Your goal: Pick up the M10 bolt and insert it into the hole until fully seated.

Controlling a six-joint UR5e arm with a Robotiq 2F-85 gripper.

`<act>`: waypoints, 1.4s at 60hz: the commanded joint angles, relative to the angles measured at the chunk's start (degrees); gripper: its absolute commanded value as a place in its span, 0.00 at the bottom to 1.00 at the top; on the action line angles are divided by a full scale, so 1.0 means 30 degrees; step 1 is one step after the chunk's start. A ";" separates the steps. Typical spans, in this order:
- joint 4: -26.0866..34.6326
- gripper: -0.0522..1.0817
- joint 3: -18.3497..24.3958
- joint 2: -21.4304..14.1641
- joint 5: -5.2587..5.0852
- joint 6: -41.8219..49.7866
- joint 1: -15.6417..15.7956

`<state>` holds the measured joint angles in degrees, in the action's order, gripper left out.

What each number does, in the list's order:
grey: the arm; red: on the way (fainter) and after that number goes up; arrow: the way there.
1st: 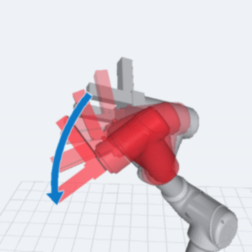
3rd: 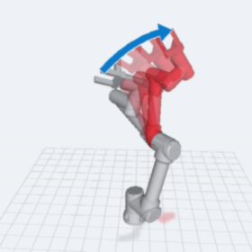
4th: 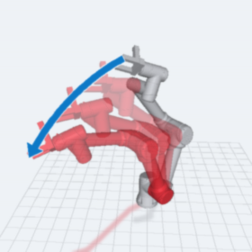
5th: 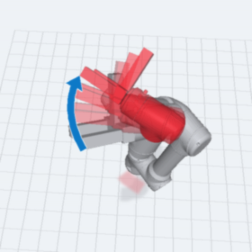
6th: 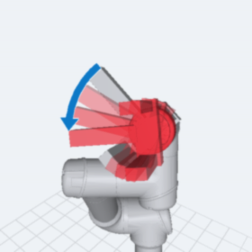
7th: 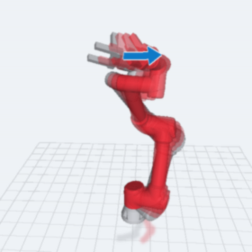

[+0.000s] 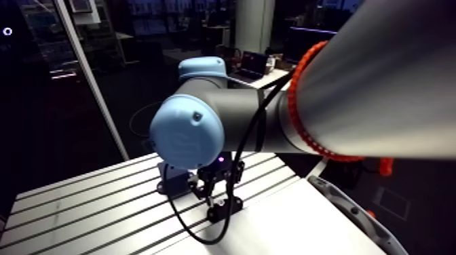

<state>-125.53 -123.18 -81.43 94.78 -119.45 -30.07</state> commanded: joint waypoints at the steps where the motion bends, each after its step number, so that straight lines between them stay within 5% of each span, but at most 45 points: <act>1: -0.0009 0.45 -0.0004 0.0003 -0.0027 -0.0014 -0.0113; 84: -0.0009 0.55 0.0000 0.0413 -0.0056 -0.0014 -0.0144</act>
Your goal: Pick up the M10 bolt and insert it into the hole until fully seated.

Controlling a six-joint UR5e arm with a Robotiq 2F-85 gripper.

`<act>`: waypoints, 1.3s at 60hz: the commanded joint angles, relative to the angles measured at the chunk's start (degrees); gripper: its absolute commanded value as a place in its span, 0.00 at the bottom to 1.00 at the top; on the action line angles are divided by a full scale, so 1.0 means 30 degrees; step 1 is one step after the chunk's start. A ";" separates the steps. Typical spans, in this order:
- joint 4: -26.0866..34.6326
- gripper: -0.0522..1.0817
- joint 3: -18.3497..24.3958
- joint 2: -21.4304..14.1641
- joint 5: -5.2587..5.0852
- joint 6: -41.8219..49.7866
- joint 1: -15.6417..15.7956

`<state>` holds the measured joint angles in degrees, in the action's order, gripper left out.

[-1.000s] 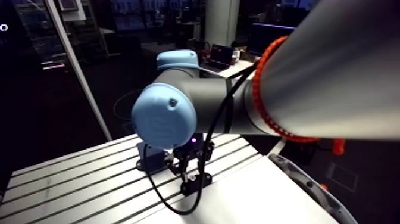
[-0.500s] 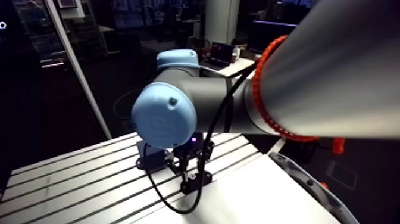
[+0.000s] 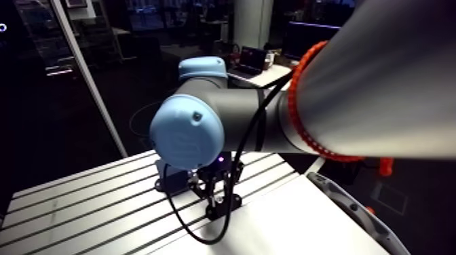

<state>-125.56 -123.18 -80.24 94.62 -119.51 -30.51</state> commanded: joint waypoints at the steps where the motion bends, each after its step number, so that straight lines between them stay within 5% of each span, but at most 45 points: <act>1: 0.0000 0.55 -0.0003 0.0016 -0.0001 0.0004 0.0000; 78: 0.0088 0.72 0.0055 0.0016 -0.0118 0.0004 0.0000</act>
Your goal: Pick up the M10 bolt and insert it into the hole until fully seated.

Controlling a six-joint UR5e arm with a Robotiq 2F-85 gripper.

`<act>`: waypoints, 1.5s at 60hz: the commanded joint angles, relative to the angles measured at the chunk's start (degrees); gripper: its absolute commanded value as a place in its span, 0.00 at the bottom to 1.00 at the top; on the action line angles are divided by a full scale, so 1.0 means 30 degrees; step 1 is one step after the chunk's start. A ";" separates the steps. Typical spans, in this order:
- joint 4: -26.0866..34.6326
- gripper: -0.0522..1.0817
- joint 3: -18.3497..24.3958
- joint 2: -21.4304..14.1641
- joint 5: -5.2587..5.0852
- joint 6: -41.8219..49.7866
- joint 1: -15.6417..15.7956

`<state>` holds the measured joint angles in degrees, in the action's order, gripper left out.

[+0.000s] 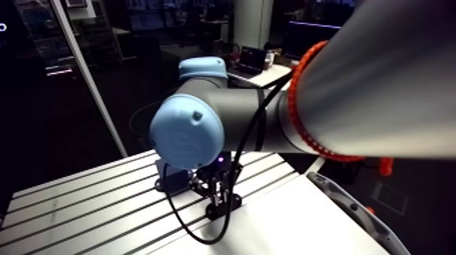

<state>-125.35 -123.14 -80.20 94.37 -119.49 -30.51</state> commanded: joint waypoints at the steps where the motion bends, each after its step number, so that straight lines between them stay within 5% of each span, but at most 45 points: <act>1: 0.0043 0.72 0.0043 0.0001 -0.0035 -0.0024 0.0000; 37: 0.0919 0.81 0.1072 -0.0282 -0.0207 0.0055 0.0029; 69: 0.5494 0.95 0.4900 -0.0736 -0.0273 0.1386 0.0376; 90: 0.8952 1.00 0.8293 0.0937 -0.0270 0.2677 0.2299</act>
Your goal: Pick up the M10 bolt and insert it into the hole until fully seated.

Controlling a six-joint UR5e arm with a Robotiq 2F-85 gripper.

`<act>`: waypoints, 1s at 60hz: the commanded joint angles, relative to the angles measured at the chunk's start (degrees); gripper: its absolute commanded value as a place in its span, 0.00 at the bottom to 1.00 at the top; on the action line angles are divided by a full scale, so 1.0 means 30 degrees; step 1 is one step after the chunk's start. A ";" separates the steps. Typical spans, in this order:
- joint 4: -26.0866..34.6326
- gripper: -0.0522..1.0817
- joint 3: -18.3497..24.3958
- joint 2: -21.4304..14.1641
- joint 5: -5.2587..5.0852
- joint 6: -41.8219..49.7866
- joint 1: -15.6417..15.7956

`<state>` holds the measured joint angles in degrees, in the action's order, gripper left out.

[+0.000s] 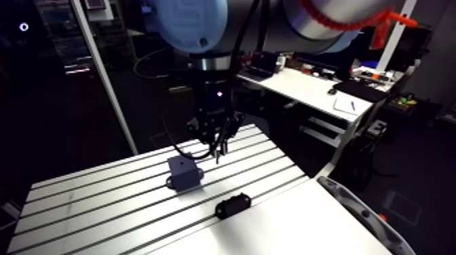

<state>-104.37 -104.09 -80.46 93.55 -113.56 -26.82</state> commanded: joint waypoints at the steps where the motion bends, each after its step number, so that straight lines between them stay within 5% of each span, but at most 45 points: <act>1: 0.1960 1.00 0.1945 0.1025 0.0004 0.0701 0.1070; 27: 0.4489 1.00 0.5497 0.3262 0.0180 0.1222 0.2395; 60: 0.5705 1.00 0.7482 0.5435 0.0298 0.1774 0.3309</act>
<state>-88.26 -83.63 -66.61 94.41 -109.02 -17.61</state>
